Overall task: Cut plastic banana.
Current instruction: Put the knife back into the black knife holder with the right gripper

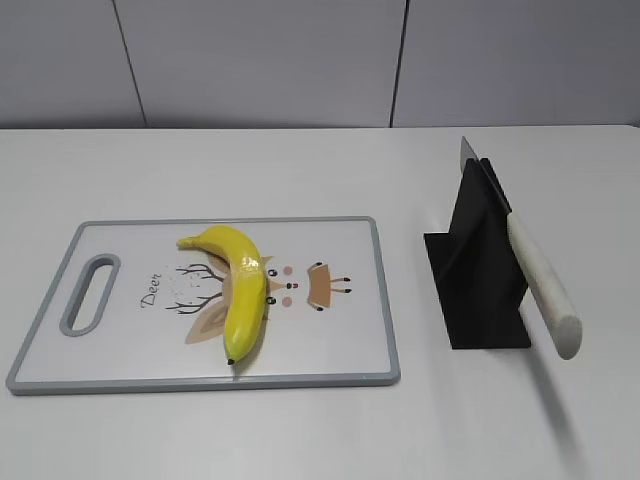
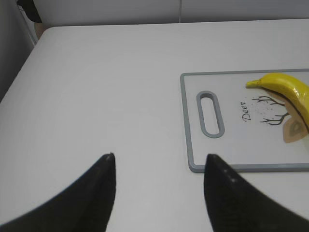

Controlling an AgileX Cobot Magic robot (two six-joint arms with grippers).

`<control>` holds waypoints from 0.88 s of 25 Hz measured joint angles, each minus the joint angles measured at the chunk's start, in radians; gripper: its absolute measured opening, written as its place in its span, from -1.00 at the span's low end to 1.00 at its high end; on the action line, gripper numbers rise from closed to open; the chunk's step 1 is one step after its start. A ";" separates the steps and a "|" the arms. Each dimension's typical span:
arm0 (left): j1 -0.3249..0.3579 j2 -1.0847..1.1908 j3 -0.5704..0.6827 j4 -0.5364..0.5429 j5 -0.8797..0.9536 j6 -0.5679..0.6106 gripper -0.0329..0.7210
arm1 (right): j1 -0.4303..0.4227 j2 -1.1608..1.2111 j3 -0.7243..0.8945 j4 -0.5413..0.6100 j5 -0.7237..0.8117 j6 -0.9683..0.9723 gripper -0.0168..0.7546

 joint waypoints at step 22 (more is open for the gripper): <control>0.001 0.000 0.000 -0.001 -0.001 0.000 0.41 | -0.394 -0.021 0.000 0.032 0.000 0.000 0.57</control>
